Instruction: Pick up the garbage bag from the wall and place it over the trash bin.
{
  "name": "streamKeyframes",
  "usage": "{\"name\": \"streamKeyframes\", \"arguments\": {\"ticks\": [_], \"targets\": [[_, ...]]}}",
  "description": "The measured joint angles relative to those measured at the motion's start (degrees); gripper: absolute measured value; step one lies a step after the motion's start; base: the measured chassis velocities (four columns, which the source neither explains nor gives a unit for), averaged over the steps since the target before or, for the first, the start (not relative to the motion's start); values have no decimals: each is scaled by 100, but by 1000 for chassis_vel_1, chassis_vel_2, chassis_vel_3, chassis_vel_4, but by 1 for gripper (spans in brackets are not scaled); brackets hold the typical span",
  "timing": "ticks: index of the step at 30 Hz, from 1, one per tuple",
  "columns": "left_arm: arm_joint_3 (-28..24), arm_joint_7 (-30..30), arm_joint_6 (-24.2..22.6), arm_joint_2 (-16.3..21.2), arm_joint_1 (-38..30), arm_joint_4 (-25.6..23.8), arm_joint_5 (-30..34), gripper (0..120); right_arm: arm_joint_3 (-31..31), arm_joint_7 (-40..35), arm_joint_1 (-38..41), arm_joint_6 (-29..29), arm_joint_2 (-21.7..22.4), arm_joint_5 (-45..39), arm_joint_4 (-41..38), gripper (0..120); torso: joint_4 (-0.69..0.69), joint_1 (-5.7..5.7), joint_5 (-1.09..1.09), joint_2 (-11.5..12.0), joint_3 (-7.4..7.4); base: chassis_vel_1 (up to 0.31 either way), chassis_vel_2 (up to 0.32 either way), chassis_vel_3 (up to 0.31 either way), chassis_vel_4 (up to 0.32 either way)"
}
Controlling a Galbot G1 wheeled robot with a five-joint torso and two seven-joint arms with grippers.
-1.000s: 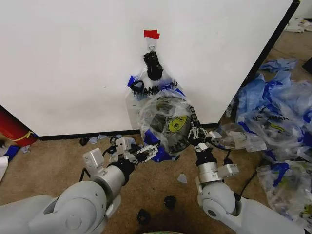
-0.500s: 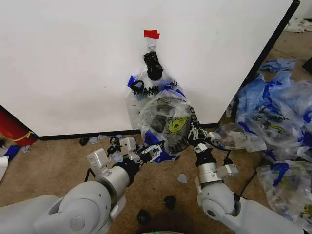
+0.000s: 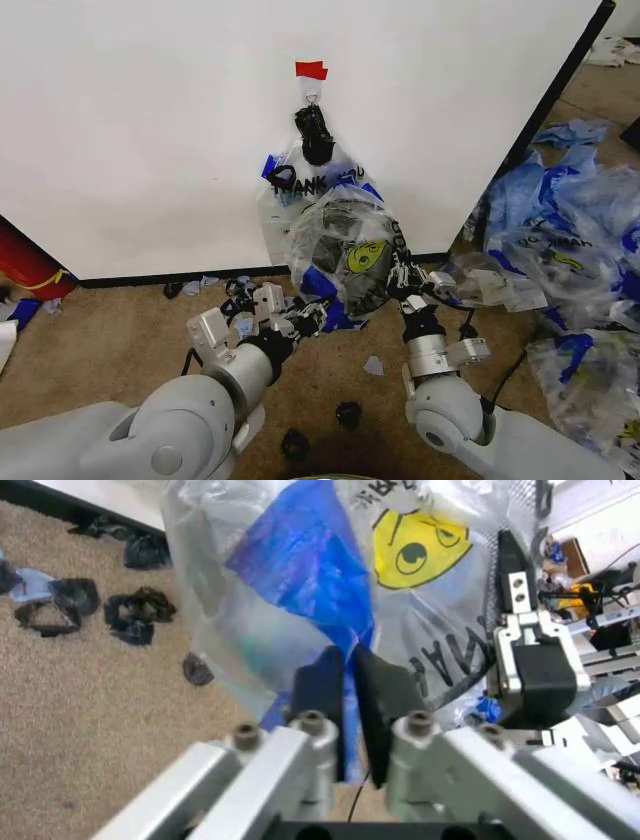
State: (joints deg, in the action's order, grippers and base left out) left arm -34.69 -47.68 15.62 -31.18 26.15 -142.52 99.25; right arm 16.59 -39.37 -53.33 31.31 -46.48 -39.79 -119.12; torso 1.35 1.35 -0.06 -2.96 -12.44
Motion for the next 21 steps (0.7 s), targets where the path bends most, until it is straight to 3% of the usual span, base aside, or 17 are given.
{"name": "streamKeyframes", "arguments": {"ticks": [8,21], "targets": [[-1,0,19,130,0,-16,-19,0,-17,-5,-17,0,-1,0,-12,1,0,0,0,0,0,0,0,0,0],[16,-108,-43,929,123,-68,-179,0,-135,-51,-36,3,-42,-242,-278,1,0,0,0,0,0,0,0,0,0]]}}
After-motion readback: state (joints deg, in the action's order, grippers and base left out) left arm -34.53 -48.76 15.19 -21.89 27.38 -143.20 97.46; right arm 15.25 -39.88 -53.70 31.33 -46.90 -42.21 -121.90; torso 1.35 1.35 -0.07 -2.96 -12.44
